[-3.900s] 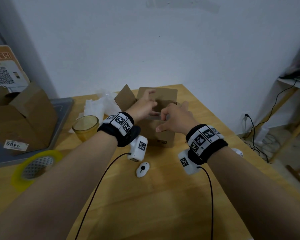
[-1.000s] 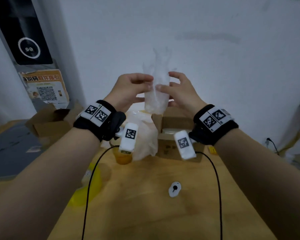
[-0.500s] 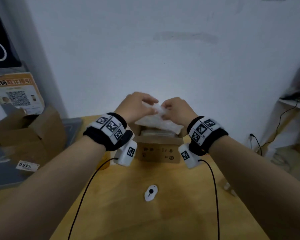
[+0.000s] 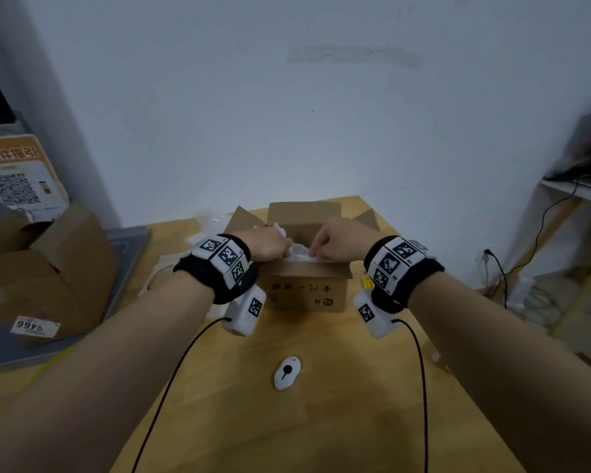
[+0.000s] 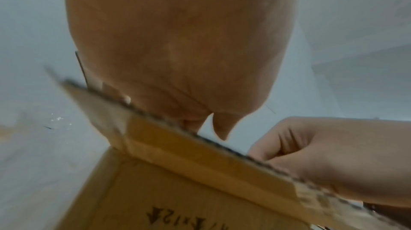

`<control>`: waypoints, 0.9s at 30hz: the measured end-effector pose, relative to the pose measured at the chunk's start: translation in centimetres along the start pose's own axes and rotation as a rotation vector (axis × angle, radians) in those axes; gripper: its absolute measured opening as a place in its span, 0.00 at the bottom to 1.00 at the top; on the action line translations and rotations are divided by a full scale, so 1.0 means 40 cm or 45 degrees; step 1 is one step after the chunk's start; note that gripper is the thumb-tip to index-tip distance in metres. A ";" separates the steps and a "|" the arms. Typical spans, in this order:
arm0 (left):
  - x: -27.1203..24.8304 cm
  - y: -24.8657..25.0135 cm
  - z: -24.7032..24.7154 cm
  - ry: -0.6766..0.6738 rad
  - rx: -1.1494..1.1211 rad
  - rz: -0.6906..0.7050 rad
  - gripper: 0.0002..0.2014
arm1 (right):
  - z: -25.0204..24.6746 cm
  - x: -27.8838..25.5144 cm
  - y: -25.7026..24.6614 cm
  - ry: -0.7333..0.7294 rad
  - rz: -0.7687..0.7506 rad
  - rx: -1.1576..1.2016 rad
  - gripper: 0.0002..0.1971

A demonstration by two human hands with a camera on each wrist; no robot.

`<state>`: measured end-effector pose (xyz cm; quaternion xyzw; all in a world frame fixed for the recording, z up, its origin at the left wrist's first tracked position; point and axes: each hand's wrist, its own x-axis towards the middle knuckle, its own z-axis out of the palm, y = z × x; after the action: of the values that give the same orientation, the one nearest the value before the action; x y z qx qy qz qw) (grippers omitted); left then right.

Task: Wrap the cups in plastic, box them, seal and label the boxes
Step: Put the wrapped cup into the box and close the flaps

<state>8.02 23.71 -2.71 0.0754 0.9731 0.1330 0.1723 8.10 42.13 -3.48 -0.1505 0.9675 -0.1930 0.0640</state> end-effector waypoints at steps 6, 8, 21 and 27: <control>-0.013 -0.002 -0.003 -0.149 -0.070 -0.097 0.46 | -0.001 0.004 -0.040 -0.210 0.116 0.028 0.39; -0.009 0.000 0.006 -0.148 -0.038 -0.100 0.47 | -0.001 0.003 -0.043 -0.246 0.168 0.021 0.42; -0.014 -0.055 -0.049 0.554 -0.381 0.171 0.14 | -0.006 -0.022 -0.037 -0.364 0.277 0.084 0.46; -0.001 -0.047 -0.019 0.021 -0.375 0.070 0.31 | -0.005 -0.011 -0.044 -0.360 0.280 0.094 0.46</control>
<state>7.60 21.72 -2.55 0.0747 0.9421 0.2794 0.1697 8.94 40.79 -2.57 -0.0670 0.9518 -0.1971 0.2255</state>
